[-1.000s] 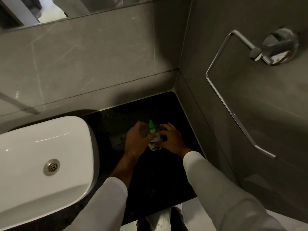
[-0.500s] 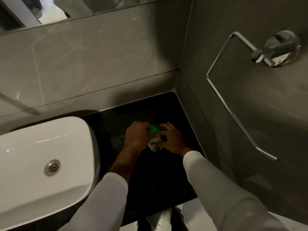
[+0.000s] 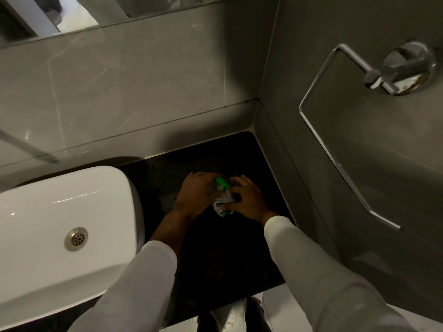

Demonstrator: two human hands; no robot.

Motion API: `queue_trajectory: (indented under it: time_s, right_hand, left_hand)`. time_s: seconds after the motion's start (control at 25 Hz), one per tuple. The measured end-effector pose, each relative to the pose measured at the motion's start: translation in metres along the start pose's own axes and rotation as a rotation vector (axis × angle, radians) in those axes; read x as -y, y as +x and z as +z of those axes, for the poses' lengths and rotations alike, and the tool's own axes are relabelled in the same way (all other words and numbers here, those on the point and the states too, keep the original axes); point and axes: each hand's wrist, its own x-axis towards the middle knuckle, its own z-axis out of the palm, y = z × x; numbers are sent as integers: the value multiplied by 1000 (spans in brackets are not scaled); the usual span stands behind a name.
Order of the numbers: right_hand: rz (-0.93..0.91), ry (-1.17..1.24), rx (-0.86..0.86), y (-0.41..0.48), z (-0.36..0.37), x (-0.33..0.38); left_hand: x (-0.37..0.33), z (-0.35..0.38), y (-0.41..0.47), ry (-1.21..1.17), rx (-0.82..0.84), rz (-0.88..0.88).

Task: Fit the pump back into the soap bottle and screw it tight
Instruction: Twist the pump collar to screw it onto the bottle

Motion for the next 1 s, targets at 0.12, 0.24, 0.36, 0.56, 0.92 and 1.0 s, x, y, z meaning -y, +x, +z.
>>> queue_trajectory:
  time_s: [0.12,0.24,0.36,0.56,0.92,1.0]
  right_hand:
    - [0,27,-9,2,2,1]
    - [2,39,3,5,4,-5]
    - [-9,43,29,6,3,-7]
    - [-6,8,88,9,-3,-3]
    - [-12,-8,43,5,-1,1]
    - [-11,-11,41,7,0,2]
  left_hand:
    - [2,3,-2,83,-45,-22]
    - [6,3,-3,109,-53,35]
    - [14,5,2,115,-87,163]
    - [13,-3,8,111,9,149]
    - [-20,-43,7,-167,61,-207]
    - [-23,-38,11,-157,41,-274]
